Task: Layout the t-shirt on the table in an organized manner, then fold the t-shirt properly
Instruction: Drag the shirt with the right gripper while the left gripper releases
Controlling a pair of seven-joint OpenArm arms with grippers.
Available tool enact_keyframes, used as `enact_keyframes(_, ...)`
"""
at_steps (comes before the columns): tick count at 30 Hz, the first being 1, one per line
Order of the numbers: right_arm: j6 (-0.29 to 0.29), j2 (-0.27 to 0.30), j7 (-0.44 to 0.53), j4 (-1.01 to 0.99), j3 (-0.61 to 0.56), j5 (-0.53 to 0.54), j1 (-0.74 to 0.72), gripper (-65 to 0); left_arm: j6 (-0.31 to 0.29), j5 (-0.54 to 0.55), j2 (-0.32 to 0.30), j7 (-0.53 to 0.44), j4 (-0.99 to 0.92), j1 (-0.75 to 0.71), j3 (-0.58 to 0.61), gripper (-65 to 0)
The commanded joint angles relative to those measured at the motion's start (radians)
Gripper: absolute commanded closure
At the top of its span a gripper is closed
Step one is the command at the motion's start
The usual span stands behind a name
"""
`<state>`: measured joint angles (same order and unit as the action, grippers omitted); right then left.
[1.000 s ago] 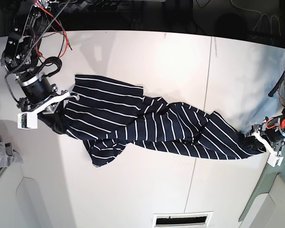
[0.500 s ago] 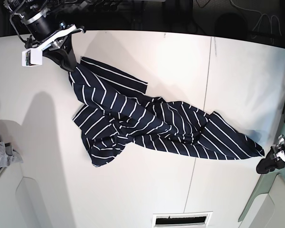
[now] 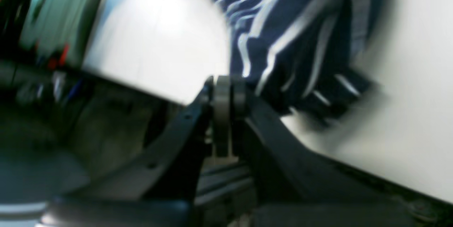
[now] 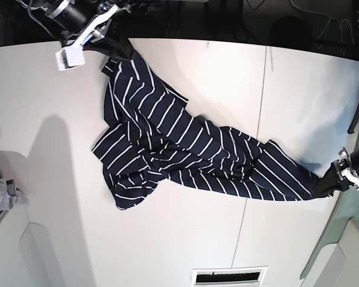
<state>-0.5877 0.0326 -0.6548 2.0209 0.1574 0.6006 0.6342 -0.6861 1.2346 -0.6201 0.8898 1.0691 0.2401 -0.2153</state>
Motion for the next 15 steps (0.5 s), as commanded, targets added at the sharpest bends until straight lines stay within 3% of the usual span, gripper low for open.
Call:
enact_keyframes(1, -0.018, 0.005, 0.022, 0.019, -0.04, -0.006, 0.003, 0.0, -0.012, 0.028, -0.011, -0.015, 0.026, 0.022, -0.006, -24.9)
enact_keyframes(2, -0.018, 0.008, 0.031, 0.019, -0.078, -0.038, 0.003, 0.0, -0.012, 0.028, -0.005, -0.009, 0.027, 0.022, -0.006, -24.9)
enact_keyframes(7, -0.01, 0.008, 0.157, 0.019, -0.183, -0.168, -0.011, -25.2, -0.012, 0.026, 0.025, -0.005, 0.029, 0.023, -0.006, -24.9)
enact_keyframes(9, -0.009, 0.008, 0.193, 0.019, -0.185, -0.176, -0.04, -31.7, -0.012, 0.031, 0.032, 0.001, 0.03, 0.022, -0.006, -24.9)
enact_keyframes(13, 0.046, 0.0, 0.205, 0.019, -0.148, -0.243, -0.154, -32.4, -0.012, 0.138, 0.033, 0.089, 0.081, 0.0, -0.006, -24.9)
enact_keyframes(15, 0.131, -0.005, 0.211, 0.014, -0.116, -0.313, -0.229, -32.3, -0.012, 0.16, 0.037, 0.111, 0.165, -0.039, -0.002, -24.9)
